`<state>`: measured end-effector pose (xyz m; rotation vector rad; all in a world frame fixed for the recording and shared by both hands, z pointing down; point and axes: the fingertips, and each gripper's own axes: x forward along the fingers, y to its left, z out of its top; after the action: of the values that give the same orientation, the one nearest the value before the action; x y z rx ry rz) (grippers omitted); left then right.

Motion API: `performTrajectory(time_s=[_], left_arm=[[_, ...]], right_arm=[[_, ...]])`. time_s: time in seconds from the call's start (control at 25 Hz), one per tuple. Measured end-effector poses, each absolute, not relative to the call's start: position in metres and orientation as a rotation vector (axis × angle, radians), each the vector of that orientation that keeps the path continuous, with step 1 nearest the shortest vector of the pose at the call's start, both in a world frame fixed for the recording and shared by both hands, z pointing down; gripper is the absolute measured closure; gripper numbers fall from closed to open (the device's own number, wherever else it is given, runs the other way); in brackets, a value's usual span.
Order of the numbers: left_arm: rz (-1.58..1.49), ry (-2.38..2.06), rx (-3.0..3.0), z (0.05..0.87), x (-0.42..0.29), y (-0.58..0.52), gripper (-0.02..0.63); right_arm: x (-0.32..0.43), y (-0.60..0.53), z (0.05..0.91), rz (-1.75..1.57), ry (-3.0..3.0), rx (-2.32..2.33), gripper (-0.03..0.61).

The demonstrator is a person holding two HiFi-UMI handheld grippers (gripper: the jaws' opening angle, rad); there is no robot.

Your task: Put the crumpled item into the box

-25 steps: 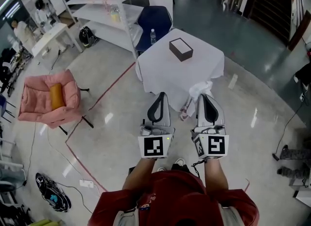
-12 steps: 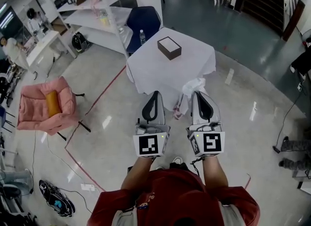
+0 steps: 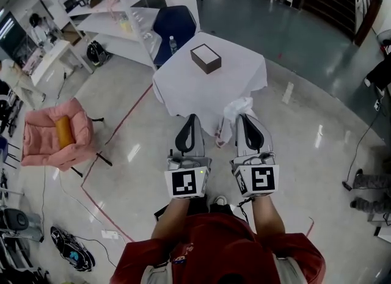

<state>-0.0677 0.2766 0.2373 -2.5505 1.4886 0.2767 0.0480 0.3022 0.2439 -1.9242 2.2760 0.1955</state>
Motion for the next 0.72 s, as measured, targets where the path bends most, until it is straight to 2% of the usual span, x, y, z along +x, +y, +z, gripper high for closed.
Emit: performTrajectory(time_s=[0.72], left_arm=[[0.359,1.522,-2.554,0.237,-0.068,0.202,0.611]], right_arm=[[0.044,0.223,0.245,0.233,2.308,-1.939,0.575]])
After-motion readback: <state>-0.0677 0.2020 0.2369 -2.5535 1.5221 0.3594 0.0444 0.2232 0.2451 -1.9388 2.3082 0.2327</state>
